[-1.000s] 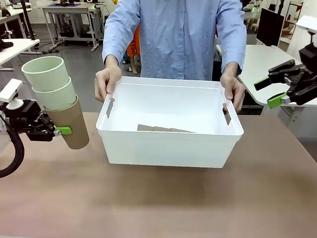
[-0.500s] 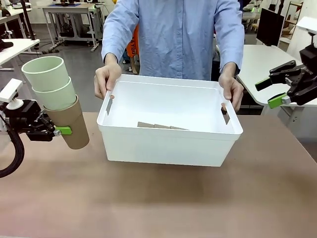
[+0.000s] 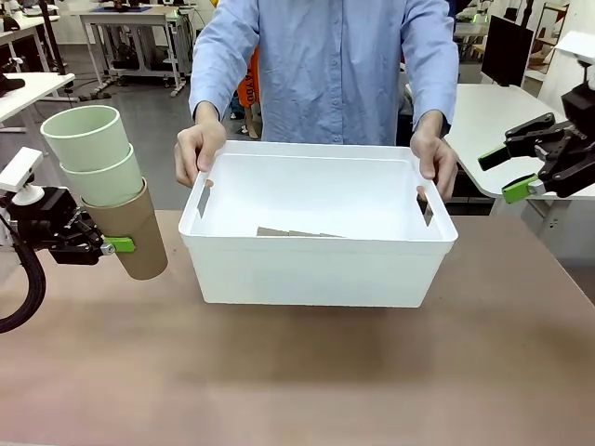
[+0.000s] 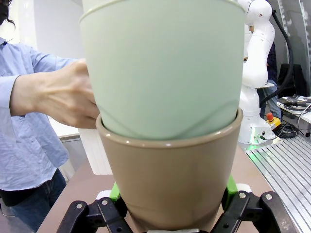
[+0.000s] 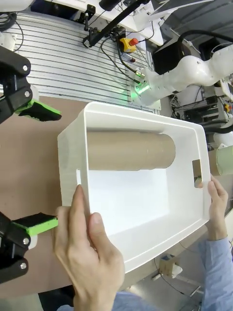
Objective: Stack the cups and store them in the basket.
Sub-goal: Place the stack of Reusable plastic cups into the Pantry Basket.
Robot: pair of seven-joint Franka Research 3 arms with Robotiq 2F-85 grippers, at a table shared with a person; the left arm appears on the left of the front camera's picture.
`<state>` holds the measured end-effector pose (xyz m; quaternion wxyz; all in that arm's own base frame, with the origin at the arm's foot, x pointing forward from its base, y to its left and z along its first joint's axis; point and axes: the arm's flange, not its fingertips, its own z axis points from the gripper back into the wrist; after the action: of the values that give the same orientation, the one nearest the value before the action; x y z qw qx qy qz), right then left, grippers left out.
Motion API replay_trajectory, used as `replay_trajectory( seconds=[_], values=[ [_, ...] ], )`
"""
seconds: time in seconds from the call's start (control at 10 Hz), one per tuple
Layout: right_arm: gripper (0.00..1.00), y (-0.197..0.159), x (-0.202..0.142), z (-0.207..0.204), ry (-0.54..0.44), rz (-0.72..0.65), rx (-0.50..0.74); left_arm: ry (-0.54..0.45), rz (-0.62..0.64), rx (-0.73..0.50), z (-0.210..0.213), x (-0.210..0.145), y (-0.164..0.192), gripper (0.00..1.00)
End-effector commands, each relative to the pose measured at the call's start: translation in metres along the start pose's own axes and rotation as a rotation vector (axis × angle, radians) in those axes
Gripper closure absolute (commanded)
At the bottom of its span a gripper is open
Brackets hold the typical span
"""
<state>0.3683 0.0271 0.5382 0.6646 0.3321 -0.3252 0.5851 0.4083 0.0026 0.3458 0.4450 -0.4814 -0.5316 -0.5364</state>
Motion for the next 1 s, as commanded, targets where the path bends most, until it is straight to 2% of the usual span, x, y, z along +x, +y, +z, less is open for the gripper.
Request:
replay_trajectory(
  seconds=[0.0, 0.7, 0.9],
  values=[
    [0.0, -0.001, 0.003, 0.001, -0.005, -0.012, 0.004, -0.007, -0.014, -0.004, -0.001, 0.005, -0.001, 0.14],
    [0.0, -0.001, 0.003, 0.001, -0.005, -0.012, 0.004, 0.0, 0.0, 0.0, 0.0, 0.0, 0.0, 0.14],
    [0.0, -0.001, 0.003, 0.001, -0.005, -0.012, 0.004, 0.036, 0.026, -0.027, 0.007, 0.029, -0.003, 0.14]
  ],
)
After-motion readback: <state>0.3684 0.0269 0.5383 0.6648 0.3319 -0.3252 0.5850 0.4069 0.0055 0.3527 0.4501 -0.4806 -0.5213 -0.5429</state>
